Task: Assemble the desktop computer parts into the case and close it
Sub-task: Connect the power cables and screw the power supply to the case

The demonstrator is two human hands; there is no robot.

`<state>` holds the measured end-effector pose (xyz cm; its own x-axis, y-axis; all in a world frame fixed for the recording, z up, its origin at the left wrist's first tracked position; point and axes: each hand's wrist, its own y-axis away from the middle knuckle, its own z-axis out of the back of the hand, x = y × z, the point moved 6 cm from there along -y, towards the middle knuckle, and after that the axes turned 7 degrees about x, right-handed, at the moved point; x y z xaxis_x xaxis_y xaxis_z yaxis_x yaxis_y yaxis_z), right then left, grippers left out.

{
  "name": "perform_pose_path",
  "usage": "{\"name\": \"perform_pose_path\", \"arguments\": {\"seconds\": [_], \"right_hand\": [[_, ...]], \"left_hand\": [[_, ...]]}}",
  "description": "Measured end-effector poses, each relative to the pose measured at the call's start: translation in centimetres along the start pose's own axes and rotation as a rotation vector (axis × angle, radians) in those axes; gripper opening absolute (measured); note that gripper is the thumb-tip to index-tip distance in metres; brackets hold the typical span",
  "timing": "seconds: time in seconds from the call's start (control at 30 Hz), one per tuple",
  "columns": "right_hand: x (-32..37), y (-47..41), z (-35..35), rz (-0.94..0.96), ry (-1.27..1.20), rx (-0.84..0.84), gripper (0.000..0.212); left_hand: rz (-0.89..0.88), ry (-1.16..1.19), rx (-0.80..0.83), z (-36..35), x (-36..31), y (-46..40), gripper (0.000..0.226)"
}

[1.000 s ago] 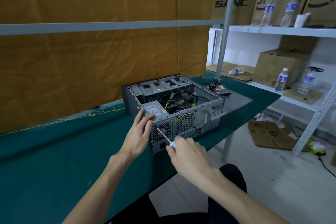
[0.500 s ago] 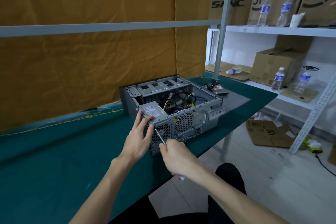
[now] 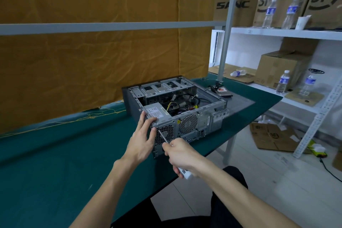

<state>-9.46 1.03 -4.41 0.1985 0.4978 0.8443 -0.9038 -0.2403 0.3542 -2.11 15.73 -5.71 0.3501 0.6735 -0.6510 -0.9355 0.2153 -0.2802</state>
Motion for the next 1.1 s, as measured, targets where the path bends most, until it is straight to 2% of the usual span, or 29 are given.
{"name": "perform_pose_path", "arguments": {"seconds": [0.13,0.2,0.27,0.37,0.43,0.5,0.57,0.63,0.73,0.8,0.93,1.1], "right_hand": [[0.2,0.6,0.2,0.035,-0.022,0.024,0.033],[-0.1,1.2,1.2,0.069,0.197,-0.036,0.036],[-0.7,1.7,3.6,0.115,0.417,-0.194,0.033],[-1.6,1.2,9.8,0.176,0.389,-0.446,0.029],[-2.0,-0.5,14.7,0.178,0.365,-0.615,0.030],[-2.0,-3.1,19.3,0.142,0.451,-0.751,0.034],[-1.5,-6.4,23.5,0.105,0.560,-0.807,0.038],[-0.5,-10.3,27.1,0.039,0.675,-0.789,0.041],[2.1,-16.1,29.9,-0.033,0.835,-0.644,0.048],[3.5,-19.3,29.8,-0.025,0.912,-0.552,0.042],[4.1,-22.5,28.6,0.014,1.063,-0.507,0.011],[3.4,-24.1,28.3,0.063,1.160,-0.455,0.027]], "left_hand": [[-0.009,0.003,-0.012,0.0,-0.5,0.1,0.031],[0.011,0.004,-0.046,0.3,-0.6,0.2,0.032],[0.016,-0.043,-0.141,1.0,-1.0,-0.1,0.037],[0.065,-0.002,-0.248,2.4,-1.9,-2.0,0.042],[0.184,-0.003,-0.215,2.7,-1.8,-4.5,0.033],[0.315,-0.068,-0.126,2.9,-1.5,-7.4,0.043],[0.404,-0.153,-0.050,3.1,-0.8,-10.5,0.053],[0.467,-0.258,-0.003,3.0,0.2,-13.8,0.056],[0.522,-0.424,0.062,2.3,1.7,-18.5,0.056],[0.455,-0.474,0.129,1.4,2.5,-21.3,0.056],[0.254,-0.514,0.234,-0.9,3.6,-25.2,0.062],[0.144,-0.659,0.374,-2.8,5.2,-27.0,0.061]]}}
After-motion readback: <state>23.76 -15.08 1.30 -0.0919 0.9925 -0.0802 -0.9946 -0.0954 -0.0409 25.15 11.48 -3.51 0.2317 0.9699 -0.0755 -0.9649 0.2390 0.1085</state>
